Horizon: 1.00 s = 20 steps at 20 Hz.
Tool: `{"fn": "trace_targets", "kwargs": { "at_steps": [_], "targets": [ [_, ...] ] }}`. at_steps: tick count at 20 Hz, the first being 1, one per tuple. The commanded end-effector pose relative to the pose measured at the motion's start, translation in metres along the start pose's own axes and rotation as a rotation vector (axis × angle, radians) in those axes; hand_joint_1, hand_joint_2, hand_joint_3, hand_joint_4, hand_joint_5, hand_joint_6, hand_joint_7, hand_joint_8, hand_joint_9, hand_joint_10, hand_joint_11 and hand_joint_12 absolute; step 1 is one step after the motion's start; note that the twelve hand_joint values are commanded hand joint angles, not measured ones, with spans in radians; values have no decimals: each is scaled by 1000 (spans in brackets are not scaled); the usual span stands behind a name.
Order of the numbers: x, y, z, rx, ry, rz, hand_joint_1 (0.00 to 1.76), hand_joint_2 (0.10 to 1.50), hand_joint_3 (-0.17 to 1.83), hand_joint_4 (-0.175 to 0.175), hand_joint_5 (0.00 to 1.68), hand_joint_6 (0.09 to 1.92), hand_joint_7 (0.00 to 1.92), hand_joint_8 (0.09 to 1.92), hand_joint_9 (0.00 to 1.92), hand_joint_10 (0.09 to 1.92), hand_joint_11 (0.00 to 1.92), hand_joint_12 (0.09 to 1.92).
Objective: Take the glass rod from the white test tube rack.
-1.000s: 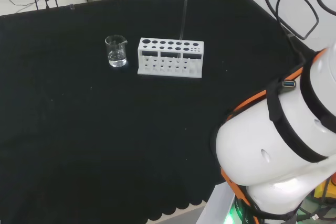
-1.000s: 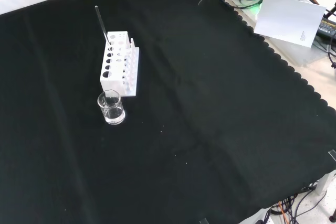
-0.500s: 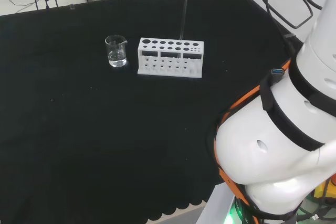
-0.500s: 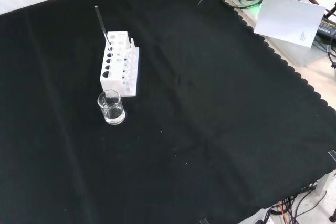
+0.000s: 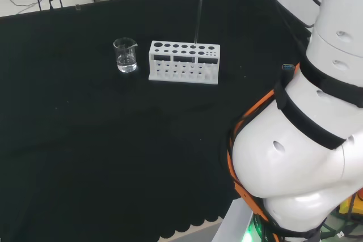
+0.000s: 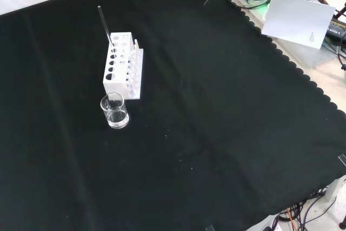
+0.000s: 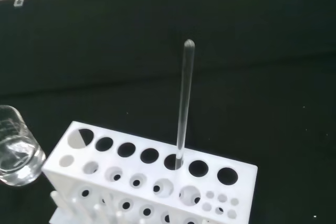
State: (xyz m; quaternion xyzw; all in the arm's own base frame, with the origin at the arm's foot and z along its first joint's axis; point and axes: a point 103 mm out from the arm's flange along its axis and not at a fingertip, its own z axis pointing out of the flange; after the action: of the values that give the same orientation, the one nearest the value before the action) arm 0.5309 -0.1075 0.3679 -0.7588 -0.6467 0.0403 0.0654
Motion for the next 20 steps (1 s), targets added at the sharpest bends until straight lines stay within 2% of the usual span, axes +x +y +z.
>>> {"fn": "trace_targets", "kwargs": {
  "at_steps": [1,4,10,14,16,20],
  "targets": [
    [1,18,12,-5,-22,8,694,868,496,-175,442,124,741,1129,979,1064,600,1369],
    [1,20,14,-3,-20,1,698,866,499,-175,444,184,757,1137,1006,1055,616,1356],
    [-7,23,27,4,-2,-11,705,861,512,-175,330,532,808,1131,1088,1027,659,1345],
    [-11,32,51,9,-8,-17,705,862,515,-175,328,573,828,1133,1129,1030,674,1345],
    [-4,33,48,6,-21,-20,706,862,515,-175,333,582,835,1136,1154,1041,679,1344],
    [-10,34,59,1,0,-30,717,859,520,-175,336,644,864,1146,1187,1106,692,1338]
  ]
}}
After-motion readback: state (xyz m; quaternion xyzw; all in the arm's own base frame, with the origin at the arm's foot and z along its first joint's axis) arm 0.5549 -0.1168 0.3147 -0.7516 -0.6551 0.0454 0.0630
